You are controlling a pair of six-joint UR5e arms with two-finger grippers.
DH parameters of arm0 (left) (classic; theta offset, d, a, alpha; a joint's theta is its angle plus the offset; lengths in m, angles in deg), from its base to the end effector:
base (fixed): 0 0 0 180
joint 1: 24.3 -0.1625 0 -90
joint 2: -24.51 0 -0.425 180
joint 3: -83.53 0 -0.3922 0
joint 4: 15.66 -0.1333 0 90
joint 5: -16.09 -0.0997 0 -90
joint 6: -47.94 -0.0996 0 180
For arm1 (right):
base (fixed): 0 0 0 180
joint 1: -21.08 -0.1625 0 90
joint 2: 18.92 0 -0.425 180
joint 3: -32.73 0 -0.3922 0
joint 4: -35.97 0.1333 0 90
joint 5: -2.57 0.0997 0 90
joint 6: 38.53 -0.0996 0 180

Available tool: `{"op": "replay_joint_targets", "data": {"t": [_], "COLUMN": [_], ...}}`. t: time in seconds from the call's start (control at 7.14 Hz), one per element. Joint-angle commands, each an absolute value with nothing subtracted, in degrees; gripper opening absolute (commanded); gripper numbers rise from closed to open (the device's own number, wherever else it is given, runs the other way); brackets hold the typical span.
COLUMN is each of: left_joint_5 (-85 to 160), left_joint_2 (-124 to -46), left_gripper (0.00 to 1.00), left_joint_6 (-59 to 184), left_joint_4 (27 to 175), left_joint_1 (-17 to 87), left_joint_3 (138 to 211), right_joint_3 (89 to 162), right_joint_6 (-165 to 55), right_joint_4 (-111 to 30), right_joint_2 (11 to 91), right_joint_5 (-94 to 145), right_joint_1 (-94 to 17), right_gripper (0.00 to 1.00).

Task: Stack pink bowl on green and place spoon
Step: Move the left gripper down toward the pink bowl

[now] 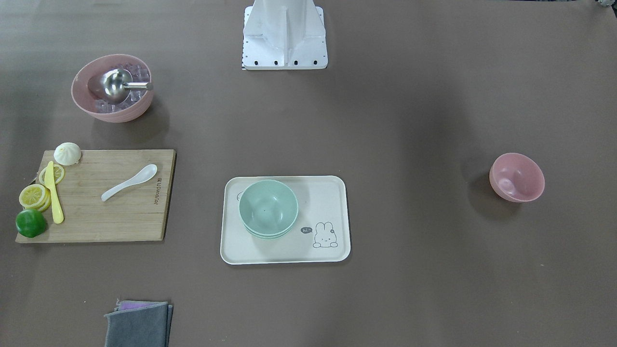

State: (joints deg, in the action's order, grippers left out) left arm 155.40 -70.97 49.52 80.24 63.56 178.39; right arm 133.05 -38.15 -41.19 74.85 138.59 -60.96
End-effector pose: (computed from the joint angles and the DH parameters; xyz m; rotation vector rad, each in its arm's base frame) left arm -0.0376 -0.5421 0.5496 0.2378 0.8630 0.1311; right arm -0.0053 -0.4826 0.5740 0.2674 -0.8168 -0.2724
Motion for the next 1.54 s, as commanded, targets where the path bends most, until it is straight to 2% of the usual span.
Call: {"op": "replay_joint_targets", "data": {"t": [0.0, 0.42, 0.7, 0.98, 1.12, 1.4], "left_joint_5": [154.8, 150.9, 148.0, 148.0, 148.1, 148.8], "left_joint_2": [-75.2, -75.4, -75.3, -75.4, -75.5, -75.7], "left_gripper": [0.99, 0.99, 0.99, 0.98, 0.87, 0.33], "left_joint_6": [49.8, 55.5, 57.3, 61.7, 62.3, 62.4], "left_joint_4": [82.8, 83.9, 84.8, 97.2, 100.3, 100.4], "left_joint_1": [55.9, 48.7, 45.1, 43.6, 43.4, 43.2], "left_joint_3": [177.2, 171.7, 169.6, 161.4, 159.7, 160.3], "right_joint_3": [132.7, 132.7, 132.9, 132.9, 133.0, 133.1], "right_joint_6": [-43.3, -59.3, -61.9, -61.9, -61.9, -61.9], "right_joint_4": [-37.9, -37.4, -37.0, -36.5, -36.5, -36.5], "right_joint_2": [72.7, 70.0, 70.0, 70.0, 70.0, 70.0], "right_joint_5": [138.3, 130.9, 129.6, 129.6, 129.6, 129.5], "right_joint_1": [-55.8, -43.8, -42.6, -42.6, -42.6, -42.6], "right_gripper": [1.0, 1.0, 1.0, 1.0, 1.0, 1.0]}}
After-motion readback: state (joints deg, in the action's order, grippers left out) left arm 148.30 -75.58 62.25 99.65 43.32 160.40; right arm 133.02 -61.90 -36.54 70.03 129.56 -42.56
